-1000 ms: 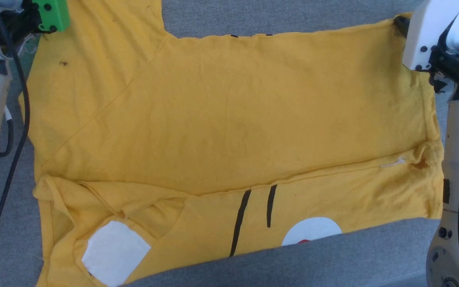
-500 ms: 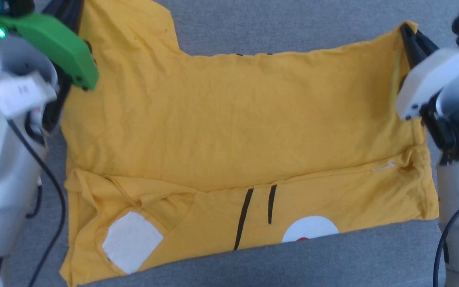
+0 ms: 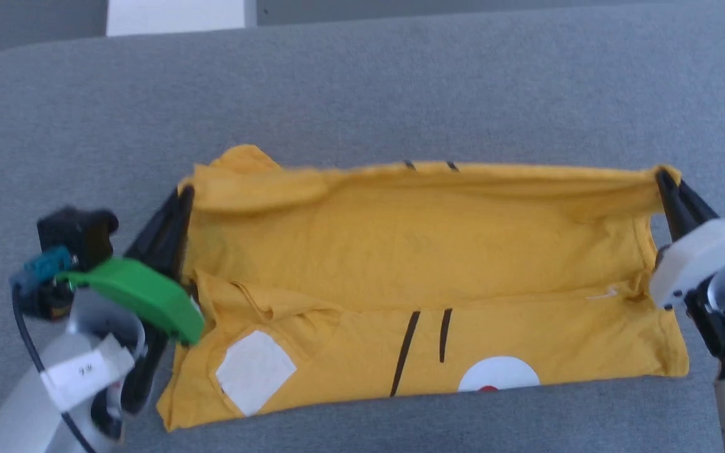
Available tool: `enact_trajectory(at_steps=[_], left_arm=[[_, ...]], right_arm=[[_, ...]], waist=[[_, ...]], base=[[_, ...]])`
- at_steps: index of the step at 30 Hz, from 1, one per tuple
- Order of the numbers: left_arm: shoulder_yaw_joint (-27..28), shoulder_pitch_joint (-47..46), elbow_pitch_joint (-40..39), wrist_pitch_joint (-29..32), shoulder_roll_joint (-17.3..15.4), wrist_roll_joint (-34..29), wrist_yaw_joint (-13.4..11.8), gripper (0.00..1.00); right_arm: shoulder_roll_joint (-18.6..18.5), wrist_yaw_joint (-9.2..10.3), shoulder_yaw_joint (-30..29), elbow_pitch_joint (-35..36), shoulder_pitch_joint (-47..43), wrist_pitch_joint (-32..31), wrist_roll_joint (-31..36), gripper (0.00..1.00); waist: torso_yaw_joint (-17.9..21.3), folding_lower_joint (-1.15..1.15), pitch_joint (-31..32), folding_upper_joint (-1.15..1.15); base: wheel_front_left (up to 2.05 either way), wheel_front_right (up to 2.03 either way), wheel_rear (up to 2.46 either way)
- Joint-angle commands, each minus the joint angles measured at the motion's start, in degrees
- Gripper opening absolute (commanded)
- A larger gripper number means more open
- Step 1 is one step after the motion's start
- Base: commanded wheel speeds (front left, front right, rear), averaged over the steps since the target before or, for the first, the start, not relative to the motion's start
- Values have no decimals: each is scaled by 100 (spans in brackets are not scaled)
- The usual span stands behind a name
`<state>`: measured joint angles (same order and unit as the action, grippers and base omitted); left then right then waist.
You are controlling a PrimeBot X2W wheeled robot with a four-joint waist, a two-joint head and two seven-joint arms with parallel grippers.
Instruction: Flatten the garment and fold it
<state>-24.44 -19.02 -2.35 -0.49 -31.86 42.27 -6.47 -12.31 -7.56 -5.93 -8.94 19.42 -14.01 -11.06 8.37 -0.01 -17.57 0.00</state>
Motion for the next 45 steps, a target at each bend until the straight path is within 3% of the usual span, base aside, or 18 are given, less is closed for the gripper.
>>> enact_trajectory(at_steps=[1,15,26,31,32,33,34,35,45], left_arm=[[24,257,-107,35,-64,99,-74,0],[-168,1954,-469,273,89,929,-250,0],[-563,1915,430,474,292,993,22,0],[-615,1851,764,472,363,1036,130,0],[-600,1849,819,429,390,1049,136,0],[-590,1836,859,373,406,1038,149,42],[-583,1821,876,325,414,1023,165,65],[-568,1796,878,236,417,981,180,100],[-291,1517,796,-1114,582,296,24,100]], right_arm=[[-45,8,-35,-2,-129,23,-27,0],[-587,8,193,-616,-779,-658,104,0],[-637,8,613,-1294,-749,-1322,187,0],[-601,8,529,-1428,-732,-1424,113,0],[-591,8,474,-1411,-748,-1425,88,28],[-583,8,415,-1376,-780,-1423,65,93],[-569,8,349,-1340,-815,-1434,37,100],[-544,8,251,-1273,-868,-1436,2,100],[-83,8,-517,-30,-1557,-1162,-204,100]], waist=[[-301,1,375,0],[-531,1,499,0],[-513,1,431,0],[-524,1,514,0],[-534,1,547,0],[-549,1,587,0],[-560,1,620,0],[-578,1,665,0],[-658,1,953,0]], base=[[0,0,0],[0,0,0],[0,0,0],[0,0,0],[0,0,0],[0,0,0],[0,0,0],[0,0,0],[0,0,0]])
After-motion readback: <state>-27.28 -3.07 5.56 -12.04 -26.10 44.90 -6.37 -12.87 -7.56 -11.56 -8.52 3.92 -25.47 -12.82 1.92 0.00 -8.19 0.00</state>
